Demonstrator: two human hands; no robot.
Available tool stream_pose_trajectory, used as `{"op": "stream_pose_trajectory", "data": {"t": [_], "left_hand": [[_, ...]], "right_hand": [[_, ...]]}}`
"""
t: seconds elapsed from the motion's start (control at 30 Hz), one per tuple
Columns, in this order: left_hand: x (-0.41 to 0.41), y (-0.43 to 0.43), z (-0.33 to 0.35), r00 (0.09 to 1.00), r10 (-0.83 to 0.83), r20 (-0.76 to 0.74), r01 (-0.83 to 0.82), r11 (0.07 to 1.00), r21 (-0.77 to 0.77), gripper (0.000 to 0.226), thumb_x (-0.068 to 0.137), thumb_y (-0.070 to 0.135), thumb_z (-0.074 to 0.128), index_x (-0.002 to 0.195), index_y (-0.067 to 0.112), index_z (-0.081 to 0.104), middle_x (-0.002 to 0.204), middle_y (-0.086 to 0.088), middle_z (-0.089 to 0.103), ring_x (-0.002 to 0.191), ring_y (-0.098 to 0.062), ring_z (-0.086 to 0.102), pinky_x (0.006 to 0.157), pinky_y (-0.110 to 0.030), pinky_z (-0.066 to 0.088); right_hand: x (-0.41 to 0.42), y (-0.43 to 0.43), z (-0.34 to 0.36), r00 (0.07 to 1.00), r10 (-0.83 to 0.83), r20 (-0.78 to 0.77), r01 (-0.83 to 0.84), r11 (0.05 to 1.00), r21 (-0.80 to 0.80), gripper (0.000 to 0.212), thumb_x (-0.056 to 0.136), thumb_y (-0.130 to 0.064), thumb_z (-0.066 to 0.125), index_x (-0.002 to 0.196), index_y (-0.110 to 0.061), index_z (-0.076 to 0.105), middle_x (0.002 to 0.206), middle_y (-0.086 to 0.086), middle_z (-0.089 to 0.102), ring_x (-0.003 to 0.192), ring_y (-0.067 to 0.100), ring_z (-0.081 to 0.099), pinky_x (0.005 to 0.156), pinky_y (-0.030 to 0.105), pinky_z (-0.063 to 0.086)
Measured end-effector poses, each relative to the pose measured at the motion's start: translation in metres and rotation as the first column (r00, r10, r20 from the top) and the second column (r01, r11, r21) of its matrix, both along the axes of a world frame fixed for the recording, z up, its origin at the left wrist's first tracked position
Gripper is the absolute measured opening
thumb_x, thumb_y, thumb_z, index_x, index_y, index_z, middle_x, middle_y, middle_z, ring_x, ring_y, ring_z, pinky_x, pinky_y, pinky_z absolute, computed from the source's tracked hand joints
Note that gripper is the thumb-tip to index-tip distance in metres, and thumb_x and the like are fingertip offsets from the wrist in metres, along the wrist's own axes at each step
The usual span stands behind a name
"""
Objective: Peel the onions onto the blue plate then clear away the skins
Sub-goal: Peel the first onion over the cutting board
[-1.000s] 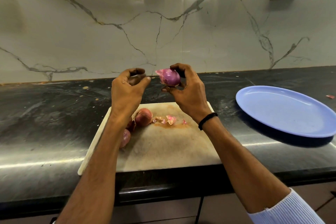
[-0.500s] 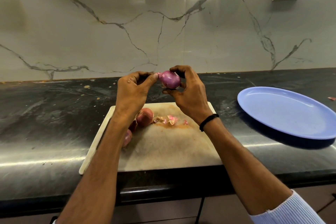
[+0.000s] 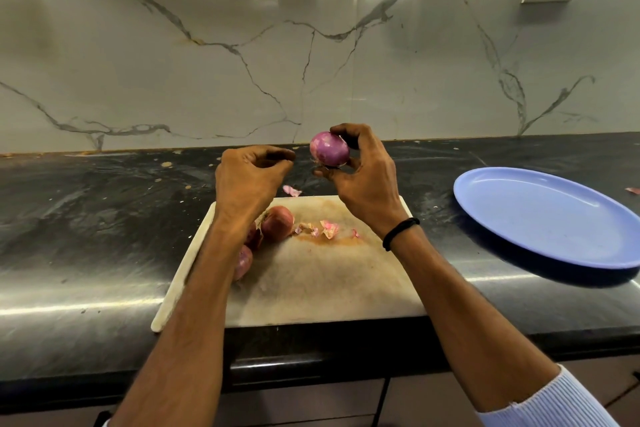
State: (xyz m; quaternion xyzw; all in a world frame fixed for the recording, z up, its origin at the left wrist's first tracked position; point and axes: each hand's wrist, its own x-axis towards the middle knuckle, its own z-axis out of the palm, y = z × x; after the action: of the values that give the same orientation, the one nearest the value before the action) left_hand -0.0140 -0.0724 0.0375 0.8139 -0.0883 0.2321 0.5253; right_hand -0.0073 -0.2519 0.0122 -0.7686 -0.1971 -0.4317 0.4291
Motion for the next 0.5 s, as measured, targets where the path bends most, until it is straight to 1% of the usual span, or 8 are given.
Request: {"op": "stream_pose_trajectory", "data": {"t": [0.07,0.13,0.2,0.27,0.4,0.5], "left_hand": [[-0.002,-0.004,0.002,0.999,-0.051,-0.017,0.051,0.998,-0.028,0.017,0.081,0.028,0.080,0.097,0.024,0.077,0.089,0.012,0.074,0.082,0.004,0.068,0.077,-0.014,0.054],[-0.004,-0.007,0.004,0.993,-0.112,-0.024,0.110,0.991,-0.075,0.021,0.079,0.030,0.080,0.098,0.022,0.077,0.088,0.010,0.074,0.082,0.002,0.069,0.072,-0.011,0.053],[-0.006,-0.010,0.005,0.989,-0.147,-0.010,0.146,0.986,-0.081,0.028,0.078,0.031,0.080,0.103,0.018,0.077,0.091,0.008,0.075,0.085,0.000,0.070,0.074,-0.010,0.053],[-0.007,-0.012,0.004,0.985,-0.170,0.008,0.170,0.983,-0.072,0.031,0.078,0.032,0.080,0.106,0.018,0.076,0.090,0.010,0.074,0.085,0.002,0.069,0.075,-0.009,0.053],[-0.007,-0.014,0.002,0.985,-0.170,0.018,0.171,0.984,-0.046,0.030,0.080,0.031,0.079,0.107,0.020,0.075,0.086,0.016,0.070,0.080,0.010,0.066,0.073,-0.006,0.051],[-0.007,-0.014,0.003,0.984,-0.177,0.015,0.178,0.983,-0.055,0.028,0.081,0.029,0.079,0.106,0.019,0.075,0.085,0.015,0.071,0.079,0.009,0.067,0.072,-0.006,0.051]], "right_hand": [[0.001,0.000,0.000,1.000,-0.002,-0.002,0.002,1.000,0.007,0.059,0.072,-0.010,0.088,0.121,-0.004,0.056,0.120,0.010,0.060,0.108,0.019,0.057,0.085,0.012,0.052],[0.001,-0.001,0.000,1.000,-0.011,-0.001,0.011,1.000,-0.001,0.058,0.073,-0.013,0.088,0.121,-0.005,0.057,0.120,0.009,0.060,0.109,0.020,0.058,0.085,0.018,0.055],[0.001,0.000,-0.001,1.000,-0.025,0.002,0.025,1.000,-0.017,0.058,0.073,-0.017,0.088,0.121,-0.006,0.057,0.120,0.009,0.060,0.108,0.021,0.059,0.086,0.028,0.057],[0.001,0.000,-0.002,0.999,-0.031,0.011,0.032,0.999,-0.036,0.057,0.074,-0.018,0.087,0.121,-0.006,0.058,0.120,0.011,0.061,0.107,0.022,0.059,0.085,0.032,0.058],[0.002,-0.001,-0.004,0.999,-0.044,0.026,0.046,0.997,-0.064,0.054,0.075,-0.020,0.087,0.119,-0.005,0.059,0.117,0.011,0.061,0.105,0.019,0.058,0.084,0.031,0.058],[0.004,-0.001,-0.005,0.999,-0.043,0.025,0.045,0.996,-0.081,0.053,0.075,-0.021,0.087,0.117,-0.004,0.060,0.116,0.012,0.061,0.104,0.018,0.058,0.083,0.029,0.057]]}}
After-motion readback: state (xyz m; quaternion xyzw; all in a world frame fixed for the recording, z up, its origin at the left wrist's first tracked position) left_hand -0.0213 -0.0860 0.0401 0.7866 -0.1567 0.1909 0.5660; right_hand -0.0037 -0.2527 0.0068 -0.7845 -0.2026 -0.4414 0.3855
